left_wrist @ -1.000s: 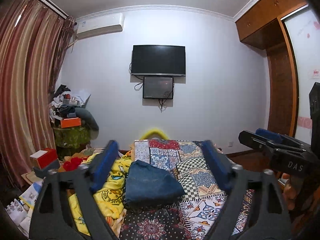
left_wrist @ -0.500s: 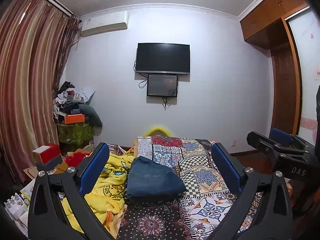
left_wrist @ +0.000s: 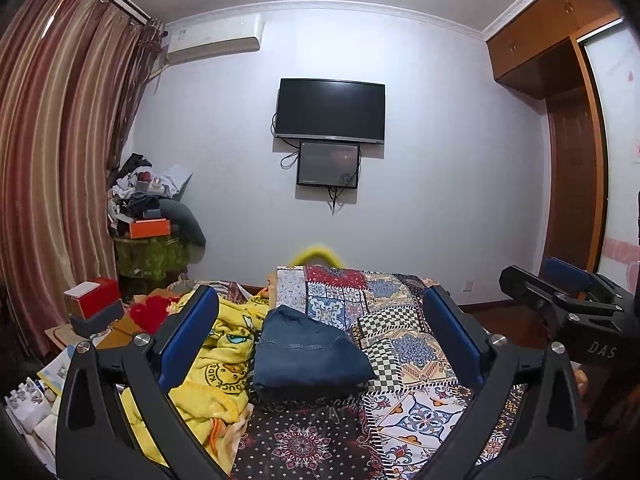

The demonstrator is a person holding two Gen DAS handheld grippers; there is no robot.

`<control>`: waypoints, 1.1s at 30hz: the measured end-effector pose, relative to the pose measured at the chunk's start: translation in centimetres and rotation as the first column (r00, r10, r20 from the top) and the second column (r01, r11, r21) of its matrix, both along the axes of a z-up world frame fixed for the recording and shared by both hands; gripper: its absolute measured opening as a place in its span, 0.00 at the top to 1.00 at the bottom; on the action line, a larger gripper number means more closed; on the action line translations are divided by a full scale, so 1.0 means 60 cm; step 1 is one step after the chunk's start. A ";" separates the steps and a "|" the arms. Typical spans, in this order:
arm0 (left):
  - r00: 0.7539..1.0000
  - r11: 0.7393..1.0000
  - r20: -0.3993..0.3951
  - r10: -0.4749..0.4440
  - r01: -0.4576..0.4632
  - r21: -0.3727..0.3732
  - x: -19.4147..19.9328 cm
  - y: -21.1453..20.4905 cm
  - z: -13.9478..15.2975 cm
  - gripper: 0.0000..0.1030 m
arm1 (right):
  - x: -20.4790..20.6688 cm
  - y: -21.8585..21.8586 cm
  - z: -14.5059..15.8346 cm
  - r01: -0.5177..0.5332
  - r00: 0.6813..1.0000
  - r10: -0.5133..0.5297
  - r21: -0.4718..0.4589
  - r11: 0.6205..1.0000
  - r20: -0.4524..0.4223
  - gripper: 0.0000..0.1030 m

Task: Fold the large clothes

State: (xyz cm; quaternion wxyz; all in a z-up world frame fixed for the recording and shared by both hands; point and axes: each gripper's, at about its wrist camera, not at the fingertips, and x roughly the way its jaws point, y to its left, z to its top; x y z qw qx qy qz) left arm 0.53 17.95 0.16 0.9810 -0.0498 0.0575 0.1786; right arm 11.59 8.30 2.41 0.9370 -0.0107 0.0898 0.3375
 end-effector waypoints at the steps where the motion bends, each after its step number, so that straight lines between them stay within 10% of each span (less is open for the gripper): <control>1: 1.000 1.000 -0.002 -0.005 0.005 -0.005 0.000 0.001 -0.001 0.01 | 0.000 0.000 -0.001 0.001 1.000 -0.001 -0.001 1.000 -0.002 0.00; 33: 1.000 1.000 -0.019 -0.007 0.007 -0.031 0.006 0.010 -0.006 0.01 | 0.000 -0.009 0.005 -0.003 1.000 0.003 -0.006 1.000 -0.014 0.00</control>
